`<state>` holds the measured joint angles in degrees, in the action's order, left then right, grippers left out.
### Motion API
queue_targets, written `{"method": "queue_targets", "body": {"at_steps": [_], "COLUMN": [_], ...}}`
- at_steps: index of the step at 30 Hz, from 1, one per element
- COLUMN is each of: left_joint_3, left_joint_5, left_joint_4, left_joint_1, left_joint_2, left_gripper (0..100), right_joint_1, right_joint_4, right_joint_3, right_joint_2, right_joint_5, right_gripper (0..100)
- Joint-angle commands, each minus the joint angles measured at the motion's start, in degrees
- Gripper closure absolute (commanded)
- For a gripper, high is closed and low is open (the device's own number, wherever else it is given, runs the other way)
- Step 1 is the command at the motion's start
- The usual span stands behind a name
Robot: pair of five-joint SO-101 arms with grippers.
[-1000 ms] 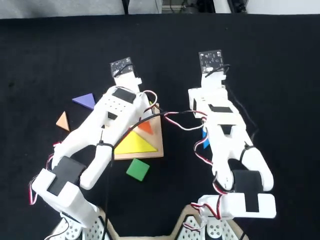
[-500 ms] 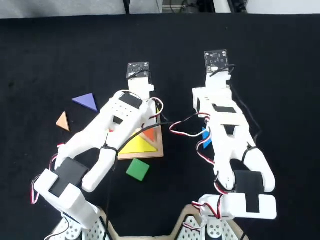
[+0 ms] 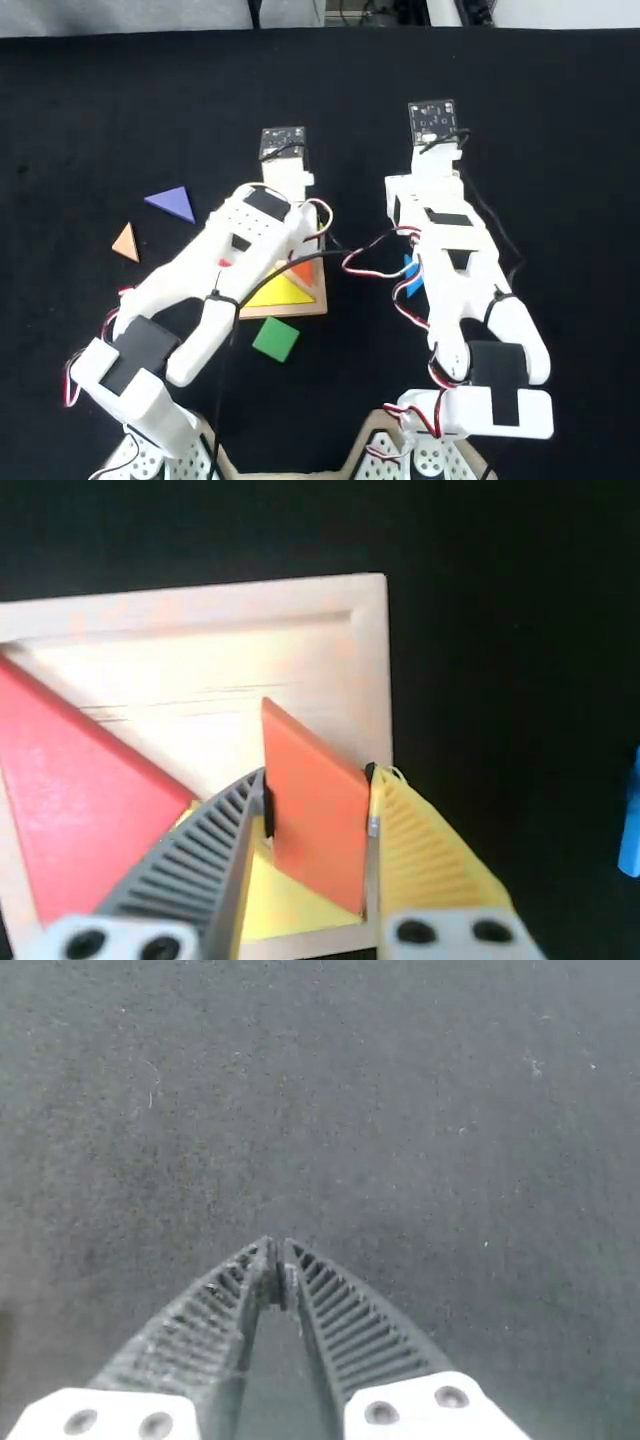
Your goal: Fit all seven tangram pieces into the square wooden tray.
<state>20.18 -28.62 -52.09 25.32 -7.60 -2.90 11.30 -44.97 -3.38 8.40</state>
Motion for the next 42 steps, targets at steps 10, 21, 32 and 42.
{"method": "queue_targets", "body": {"at_steps": [10, 21, 32, 42], "left_joint_3": [0.4, -3.7, -4.1, -1.1], "left_joint_5": [-1.1, -1.1, -0.6, -0.6], "left_joint_4": [-1.5, -10.5, -10.7, -2.1], "left_joint_1": [0.9, 0.9, 0.8, 0.4], "left_joint_2": [1.7, 1.3, 1.7, -0.9], "left_gripper": [83, 76, 72, 72], "right_joint_1": [-0.4, -0.4, -0.3, -0.3], "right_joint_4": [-1.0, -1.0, -1.0, -1.0], "right_joint_3": [1.0, 1.1, 1.1, 1.1], "right_joint_2": [-2.8, -2.8, -2.8, -2.8], "right_joint_5": [-0.5, -0.4, -0.4, -0.4], "right_gripper": [98.7, 98.7, 98.7, 98.7]}}
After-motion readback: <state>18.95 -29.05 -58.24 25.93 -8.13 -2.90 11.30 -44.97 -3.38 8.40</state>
